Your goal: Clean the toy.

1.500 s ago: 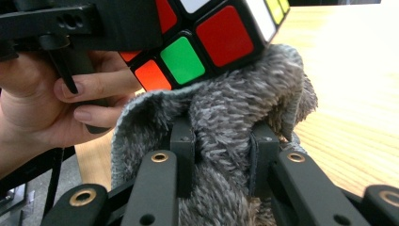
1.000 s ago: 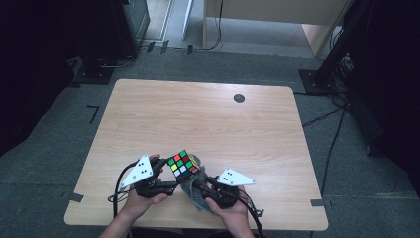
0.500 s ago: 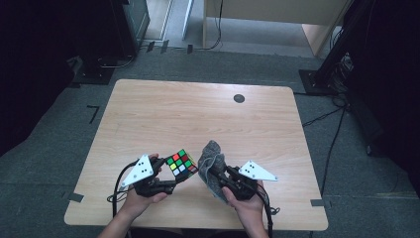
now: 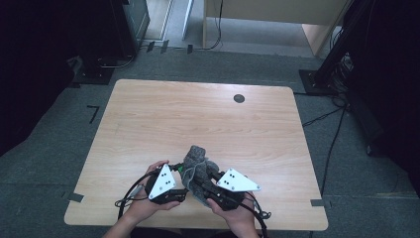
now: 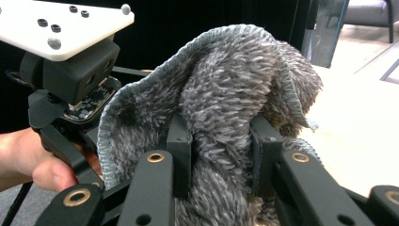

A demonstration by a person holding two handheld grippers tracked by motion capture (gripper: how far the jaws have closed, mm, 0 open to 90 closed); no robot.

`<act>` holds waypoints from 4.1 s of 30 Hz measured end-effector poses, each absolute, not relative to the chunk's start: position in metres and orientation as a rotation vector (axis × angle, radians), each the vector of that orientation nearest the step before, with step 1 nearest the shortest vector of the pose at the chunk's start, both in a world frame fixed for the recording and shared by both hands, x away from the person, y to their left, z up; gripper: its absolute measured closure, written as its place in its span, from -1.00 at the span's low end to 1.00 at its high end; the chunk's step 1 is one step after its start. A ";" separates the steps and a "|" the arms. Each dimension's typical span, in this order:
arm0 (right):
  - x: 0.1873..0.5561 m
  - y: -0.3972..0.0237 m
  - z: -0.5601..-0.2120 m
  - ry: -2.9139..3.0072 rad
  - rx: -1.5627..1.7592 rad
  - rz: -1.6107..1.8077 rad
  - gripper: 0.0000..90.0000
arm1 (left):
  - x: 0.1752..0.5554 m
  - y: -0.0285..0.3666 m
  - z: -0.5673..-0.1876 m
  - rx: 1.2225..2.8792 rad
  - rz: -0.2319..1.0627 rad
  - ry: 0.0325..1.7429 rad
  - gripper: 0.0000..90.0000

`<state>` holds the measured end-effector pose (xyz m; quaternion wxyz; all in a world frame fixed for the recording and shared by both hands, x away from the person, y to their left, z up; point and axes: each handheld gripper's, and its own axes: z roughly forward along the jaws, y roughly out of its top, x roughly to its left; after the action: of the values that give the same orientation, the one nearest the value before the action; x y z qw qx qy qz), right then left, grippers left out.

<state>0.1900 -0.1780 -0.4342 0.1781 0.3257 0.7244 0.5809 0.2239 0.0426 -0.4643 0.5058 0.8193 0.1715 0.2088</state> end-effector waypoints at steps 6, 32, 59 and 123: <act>0.195 -0.190 -0.433 2.002 0.965 1.561 0.55 | 0.223 0.042 -0.464 1.986 0.518 0.401 -0.24; 0.207 -0.200 -0.456 1.988 1.110 1.654 0.55 | 0.220 0.053 -0.455 1.893 0.461 0.363 -0.24; 0.209 -0.212 -0.453 1.923 1.137 1.722 0.55 | 0.226 0.064 -0.452 1.833 0.387 0.385 -0.24; 0.196 -0.159 -0.475 2.167 1.006 1.737 0.56 | 0.236 0.084 -0.443 1.621 0.309 0.520 -0.24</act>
<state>0.1960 -0.1587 -0.4752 0.0940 0.3390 0.7304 0.5855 0.2359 0.0843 -0.4432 0.6485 0.7133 0.2286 0.1359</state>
